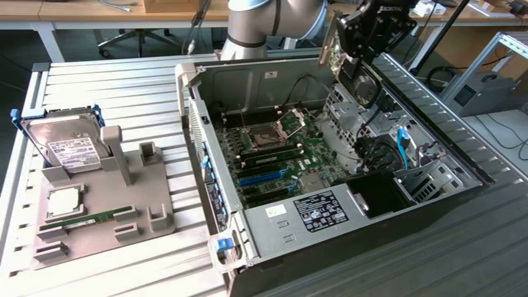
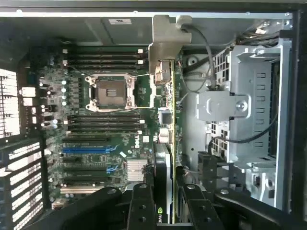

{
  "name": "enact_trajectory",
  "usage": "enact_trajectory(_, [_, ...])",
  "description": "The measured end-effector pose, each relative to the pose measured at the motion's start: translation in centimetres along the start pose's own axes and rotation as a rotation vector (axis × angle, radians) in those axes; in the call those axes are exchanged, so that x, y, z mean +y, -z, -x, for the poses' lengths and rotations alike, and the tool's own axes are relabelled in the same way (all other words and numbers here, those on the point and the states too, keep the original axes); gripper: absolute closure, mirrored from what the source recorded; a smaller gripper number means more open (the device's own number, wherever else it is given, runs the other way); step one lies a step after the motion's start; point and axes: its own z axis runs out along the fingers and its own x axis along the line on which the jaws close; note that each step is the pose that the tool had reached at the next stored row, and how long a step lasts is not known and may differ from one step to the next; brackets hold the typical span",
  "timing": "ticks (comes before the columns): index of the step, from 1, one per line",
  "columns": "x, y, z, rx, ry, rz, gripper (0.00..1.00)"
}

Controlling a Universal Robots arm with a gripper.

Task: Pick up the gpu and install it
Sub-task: 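Pick up the gpu and move the gpu toward the slot, then insert the gpu into the slot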

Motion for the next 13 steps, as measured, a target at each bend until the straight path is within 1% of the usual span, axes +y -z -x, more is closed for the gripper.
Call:
enact_trajectory(1, [0.01,-0.03,1.05,0.0,0.001,0.0,0.73])
enact_trajectory(2, [0.01,-0.04,1.44,0.0,0.002,-0.0001,0.73])
enact_trajectory(13, [0.01,-0.04,1.44,0.0,0.001,-0.0001,0.73])
